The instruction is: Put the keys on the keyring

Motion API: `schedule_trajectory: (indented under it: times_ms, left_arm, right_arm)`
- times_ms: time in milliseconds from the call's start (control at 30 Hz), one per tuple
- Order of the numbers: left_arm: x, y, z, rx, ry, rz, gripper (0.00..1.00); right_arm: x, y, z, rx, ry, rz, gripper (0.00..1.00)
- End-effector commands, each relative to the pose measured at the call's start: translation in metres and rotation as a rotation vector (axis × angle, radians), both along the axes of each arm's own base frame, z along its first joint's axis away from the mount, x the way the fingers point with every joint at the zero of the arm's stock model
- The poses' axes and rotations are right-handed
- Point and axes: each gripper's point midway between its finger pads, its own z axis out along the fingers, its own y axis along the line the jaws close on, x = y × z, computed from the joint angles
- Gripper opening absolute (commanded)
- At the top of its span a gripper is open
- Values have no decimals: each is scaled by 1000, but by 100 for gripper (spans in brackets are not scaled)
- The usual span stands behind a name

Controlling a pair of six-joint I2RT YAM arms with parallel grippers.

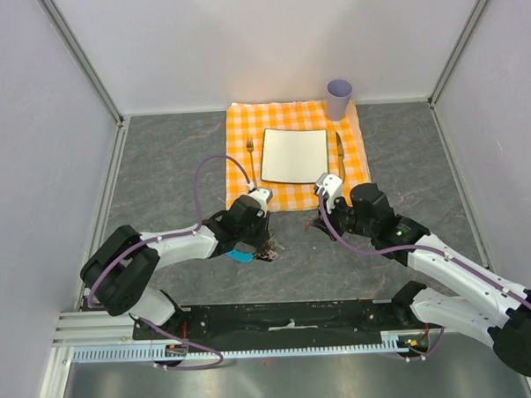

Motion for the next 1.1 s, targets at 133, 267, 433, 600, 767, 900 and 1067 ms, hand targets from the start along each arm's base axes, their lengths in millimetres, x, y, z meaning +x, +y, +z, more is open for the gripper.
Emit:
schedule_trajectory:
  times_ms: [133, 267, 433, 600, 767, 900, 1067]
  left_arm:
    - [6, -15, 20, -73, -35, -14, 30]
    - [4, -10, 18, -50, -32, -16, 30]
    - [-2, -5, 19, -45, -28, -27, 31]
    - [-7, -7, 18, -47, -26, -50, 31]
    - [-8, -7, 15, -34, -26, -64, 31]
    - [-8, -10, 13, -28, -23, -72, 31]
    - [-12, -12, 11, -20, -22, -89, 32]
  right_arm:
    - [4, 3, 10, 16, -40, 2, 0]
    - [5, 2, 11, 17, -41, 0, 0]
    - [4, 3, 10, 16, -40, 4, 0]
    - [4, 3, 9, 16, -38, 3, 0]
    - [4, 3, 11, 18, -40, 3, 0]
    - [4, 4, 11, 18, -41, 7, 0]
    - [5, 3, 11, 18, -44, 1, 0]
